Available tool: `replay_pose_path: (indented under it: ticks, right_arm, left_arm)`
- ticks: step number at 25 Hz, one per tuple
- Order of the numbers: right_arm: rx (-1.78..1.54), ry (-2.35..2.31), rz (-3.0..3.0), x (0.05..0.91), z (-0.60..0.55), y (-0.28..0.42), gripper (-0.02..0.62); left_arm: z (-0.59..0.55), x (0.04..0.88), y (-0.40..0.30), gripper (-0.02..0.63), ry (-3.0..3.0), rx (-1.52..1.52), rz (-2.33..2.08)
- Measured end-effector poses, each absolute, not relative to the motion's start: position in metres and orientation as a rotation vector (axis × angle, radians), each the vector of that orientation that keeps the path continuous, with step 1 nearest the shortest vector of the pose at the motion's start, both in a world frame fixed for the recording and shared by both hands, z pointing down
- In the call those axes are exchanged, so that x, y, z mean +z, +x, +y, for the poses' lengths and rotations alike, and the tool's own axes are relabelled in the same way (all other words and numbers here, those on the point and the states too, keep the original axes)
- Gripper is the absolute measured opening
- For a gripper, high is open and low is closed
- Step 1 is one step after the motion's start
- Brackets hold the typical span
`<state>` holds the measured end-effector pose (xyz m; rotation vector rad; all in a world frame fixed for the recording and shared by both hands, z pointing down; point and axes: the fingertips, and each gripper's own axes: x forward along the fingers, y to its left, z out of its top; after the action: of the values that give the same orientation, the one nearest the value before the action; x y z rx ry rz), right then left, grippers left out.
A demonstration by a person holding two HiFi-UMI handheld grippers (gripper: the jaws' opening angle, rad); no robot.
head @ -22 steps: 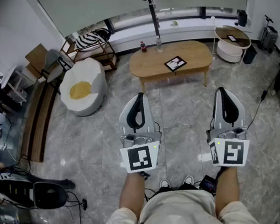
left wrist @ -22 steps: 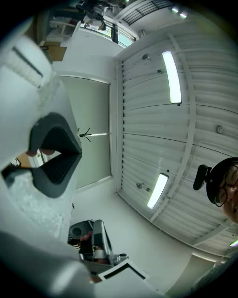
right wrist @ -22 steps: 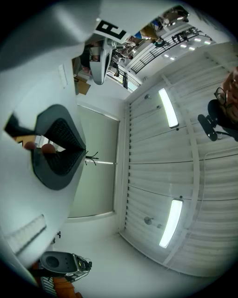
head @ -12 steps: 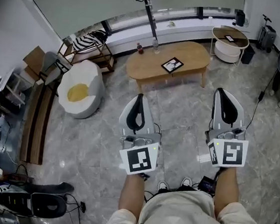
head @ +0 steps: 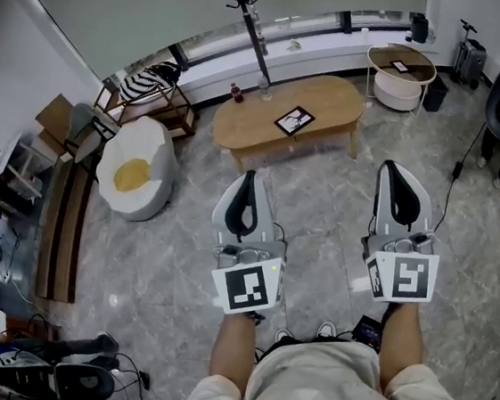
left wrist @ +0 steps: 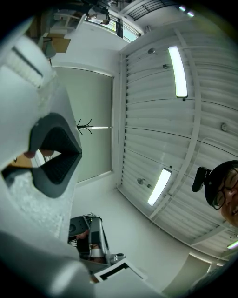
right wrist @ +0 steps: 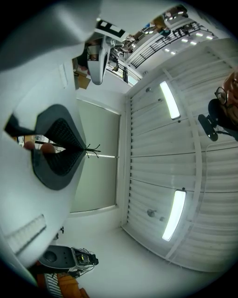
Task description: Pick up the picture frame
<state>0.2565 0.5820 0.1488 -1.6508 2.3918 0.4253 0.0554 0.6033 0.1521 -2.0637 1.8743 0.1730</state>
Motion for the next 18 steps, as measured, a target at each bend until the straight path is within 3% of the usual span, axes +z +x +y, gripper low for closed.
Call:
replay_pose_path:
  ticks: [18]
  right_arm:
    - [0.406, -1.704, 2.384, 0.168, 0.527, 0.301, 0.002]
  left_arm:
    - [0.541, 0.172, 0.093, 0.005, -2.112, 0.166, 1.896]
